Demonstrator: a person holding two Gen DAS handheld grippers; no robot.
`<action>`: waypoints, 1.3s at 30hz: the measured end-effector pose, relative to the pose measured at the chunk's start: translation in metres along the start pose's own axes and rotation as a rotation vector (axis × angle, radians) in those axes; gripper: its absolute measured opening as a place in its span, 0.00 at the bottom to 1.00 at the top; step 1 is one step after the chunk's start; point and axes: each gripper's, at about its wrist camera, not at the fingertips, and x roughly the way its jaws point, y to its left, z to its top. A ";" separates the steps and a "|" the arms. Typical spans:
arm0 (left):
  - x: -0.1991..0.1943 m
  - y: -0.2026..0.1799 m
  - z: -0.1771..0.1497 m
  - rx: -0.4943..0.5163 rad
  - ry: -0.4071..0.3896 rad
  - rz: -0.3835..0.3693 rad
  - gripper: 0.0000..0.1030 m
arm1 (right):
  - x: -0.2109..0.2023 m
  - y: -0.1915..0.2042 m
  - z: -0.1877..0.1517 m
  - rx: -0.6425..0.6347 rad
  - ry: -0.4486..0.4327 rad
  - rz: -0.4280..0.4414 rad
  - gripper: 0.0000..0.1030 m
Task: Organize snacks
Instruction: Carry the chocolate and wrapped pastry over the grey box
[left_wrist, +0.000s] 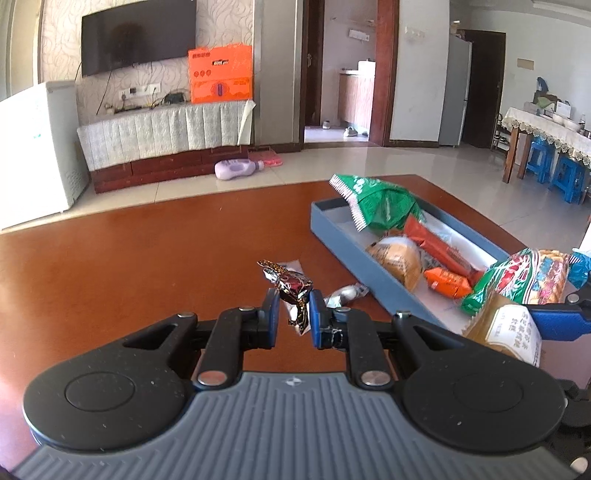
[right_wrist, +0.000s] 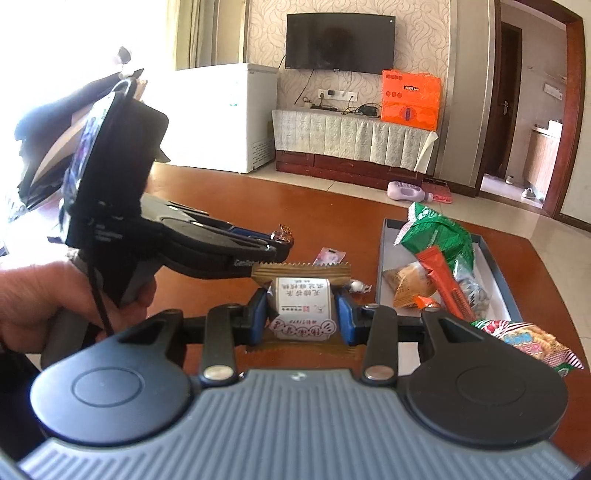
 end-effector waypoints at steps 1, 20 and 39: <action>0.000 -0.001 0.002 0.000 -0.004 -0.005 0.20 | -0.002 -0.002 0.000 0.005 -0.006 -0.005 0.40; 0.028 -0.068 0.022 0.058 -0.021 -0.091 0.20 | -0.021 -0.058 -0.005 0.129 -0.075 -0.190 0.41; 0.070 -0.111 0.040 0.094 -0.027 -0.171 0.20 | -0.006 -0.113 0.007 0.234 -0.121 -0.264 0.41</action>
